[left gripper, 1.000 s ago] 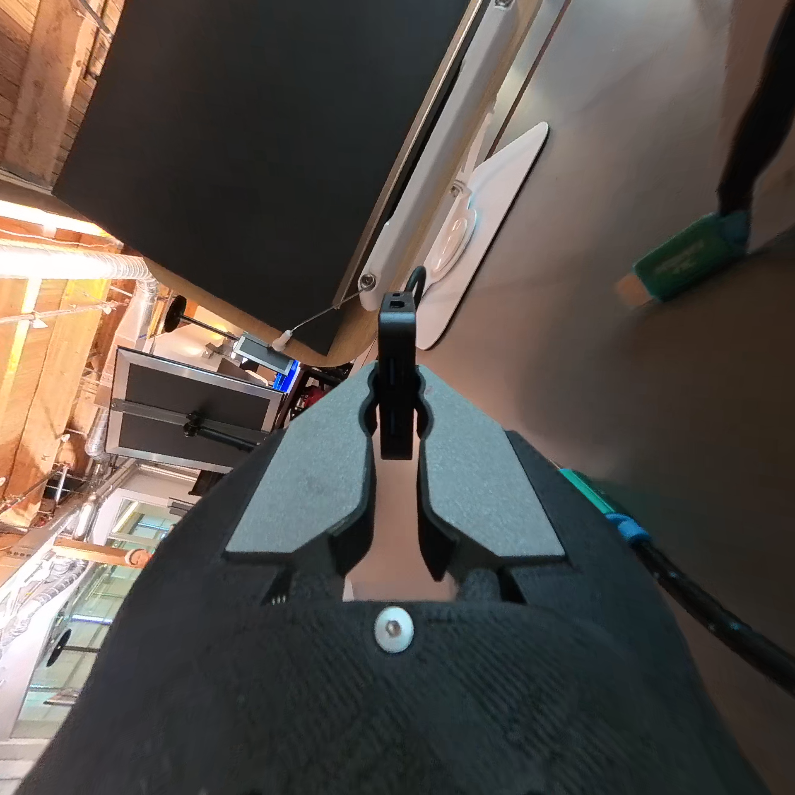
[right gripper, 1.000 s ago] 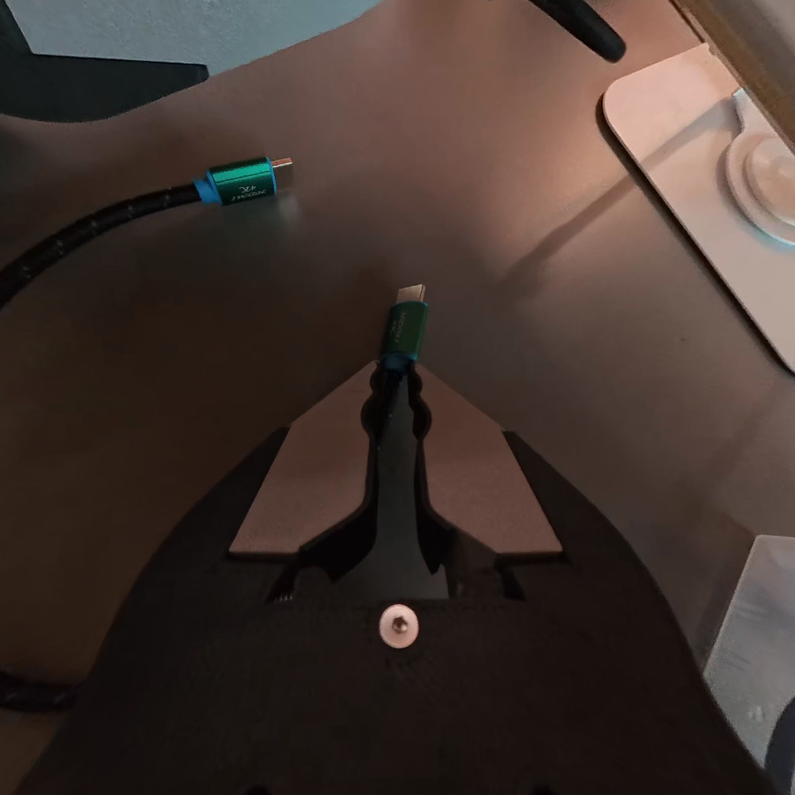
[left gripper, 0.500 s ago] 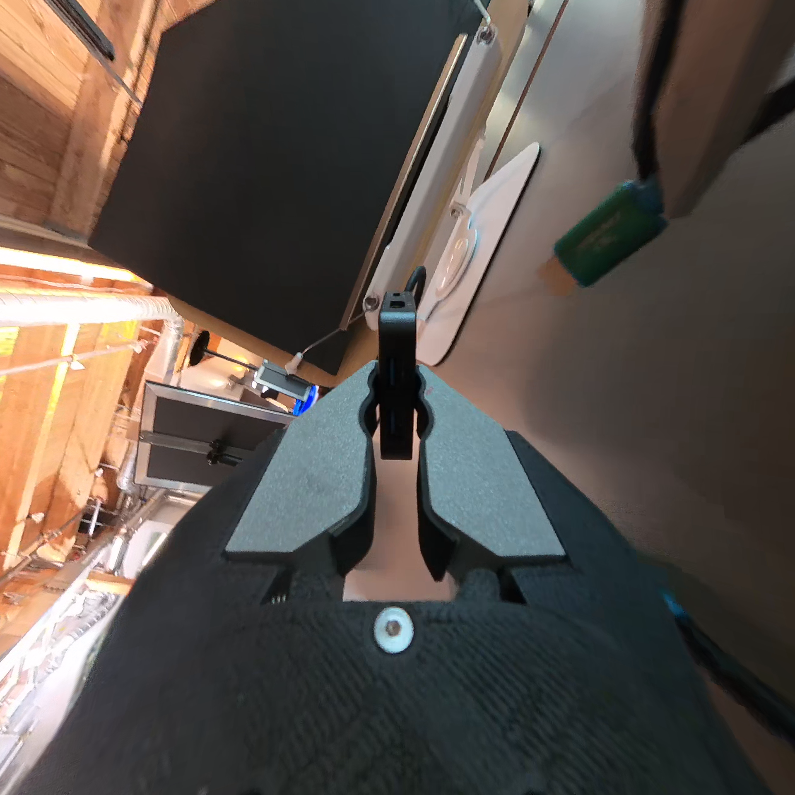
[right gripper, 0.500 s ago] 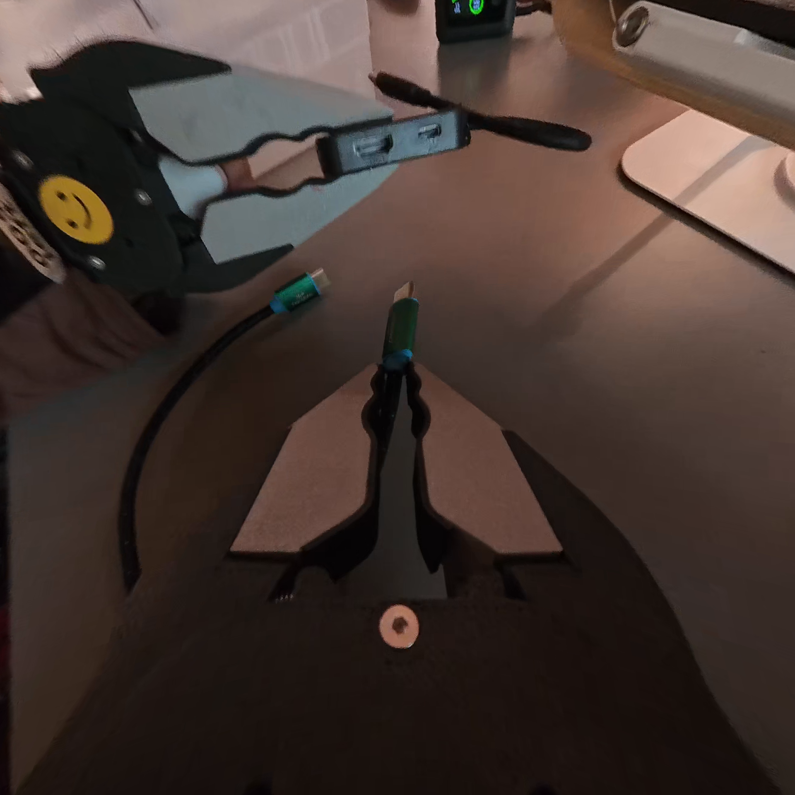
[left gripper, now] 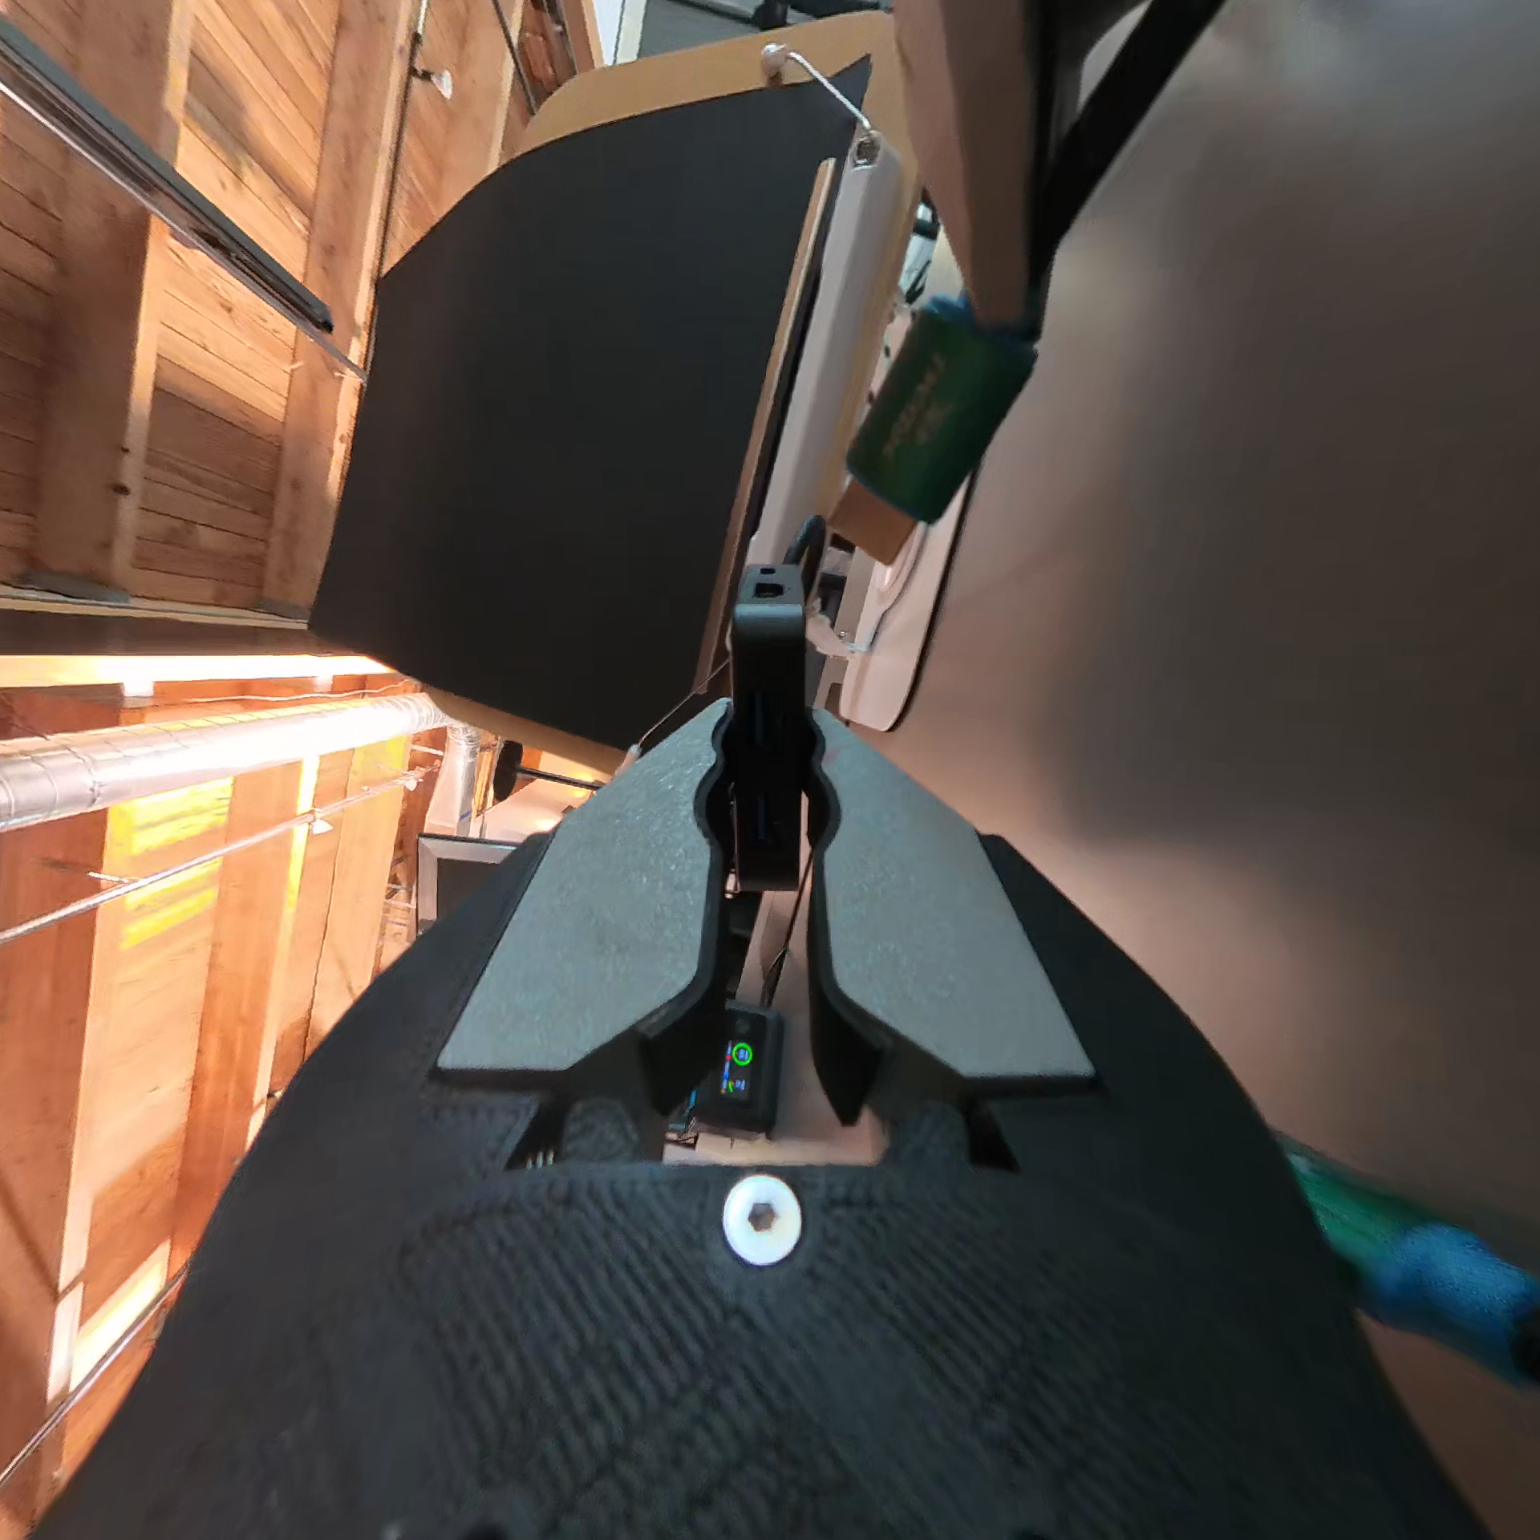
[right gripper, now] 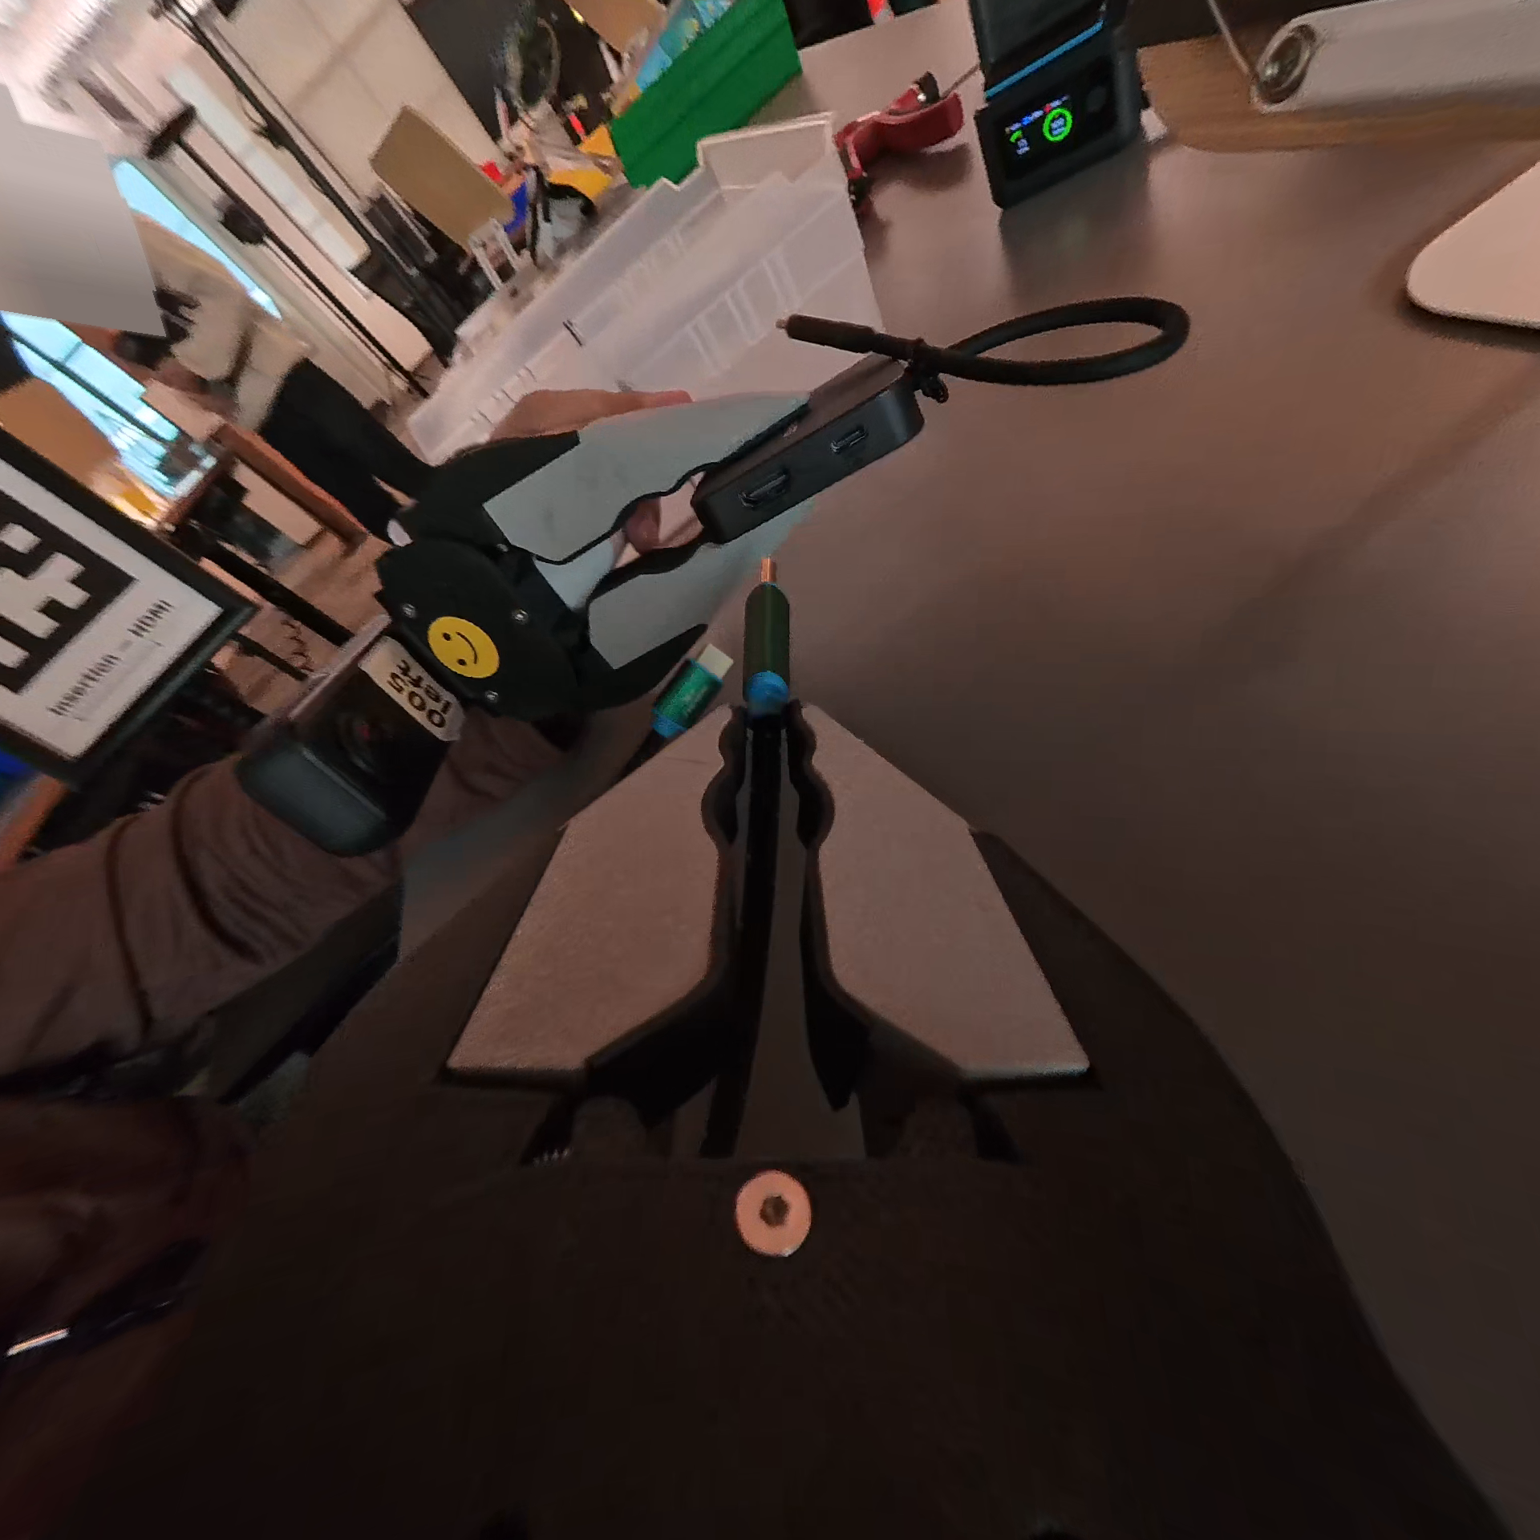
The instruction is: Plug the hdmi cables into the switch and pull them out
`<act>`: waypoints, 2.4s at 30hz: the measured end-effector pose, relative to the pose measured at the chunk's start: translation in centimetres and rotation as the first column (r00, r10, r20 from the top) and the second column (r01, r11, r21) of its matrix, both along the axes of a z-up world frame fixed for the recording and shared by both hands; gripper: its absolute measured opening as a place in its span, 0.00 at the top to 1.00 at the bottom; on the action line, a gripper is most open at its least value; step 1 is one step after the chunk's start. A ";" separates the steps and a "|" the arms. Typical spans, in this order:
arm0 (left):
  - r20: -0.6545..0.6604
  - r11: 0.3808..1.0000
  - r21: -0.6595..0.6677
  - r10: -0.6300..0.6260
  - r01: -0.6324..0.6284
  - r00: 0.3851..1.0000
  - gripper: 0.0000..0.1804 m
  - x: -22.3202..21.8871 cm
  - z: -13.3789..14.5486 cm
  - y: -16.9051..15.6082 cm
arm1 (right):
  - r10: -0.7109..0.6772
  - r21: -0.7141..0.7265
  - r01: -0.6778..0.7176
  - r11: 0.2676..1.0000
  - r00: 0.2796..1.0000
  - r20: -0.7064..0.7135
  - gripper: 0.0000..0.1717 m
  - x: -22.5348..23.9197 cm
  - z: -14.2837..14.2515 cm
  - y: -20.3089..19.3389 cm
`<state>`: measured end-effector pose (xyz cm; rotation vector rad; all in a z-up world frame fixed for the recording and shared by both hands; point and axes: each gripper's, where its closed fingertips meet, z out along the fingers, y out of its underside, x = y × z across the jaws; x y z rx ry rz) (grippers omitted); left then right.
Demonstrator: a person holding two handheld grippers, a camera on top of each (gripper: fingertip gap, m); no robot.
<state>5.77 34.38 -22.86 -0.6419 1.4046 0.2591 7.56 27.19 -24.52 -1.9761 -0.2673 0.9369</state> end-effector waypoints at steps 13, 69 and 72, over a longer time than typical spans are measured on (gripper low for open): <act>0.020 0.995 0.098 -0.012 0.010 1.000 0.94 -0.3 1.0 -0.8 | 0.008 0.042 -0.005 0.999 0.996 -0.085 0.96 0.1 1.7 -0.2; -0.134 0.997 0.069 -0.029 0.038 0.991 0.94 0.1 -2.1 -1.0 | -0.040 0.133 -0.101 0.986 0.629 0.776 0.90 1.0 -5.5 0.5; -0.131 0.997 0.066 -0.030 0.039 0.991 0.94 0.1 -2.0 -1.0 | -0.071 0.146 -0.084 0.986 0.580 0.811 0.90 1.7 -5.8 0.9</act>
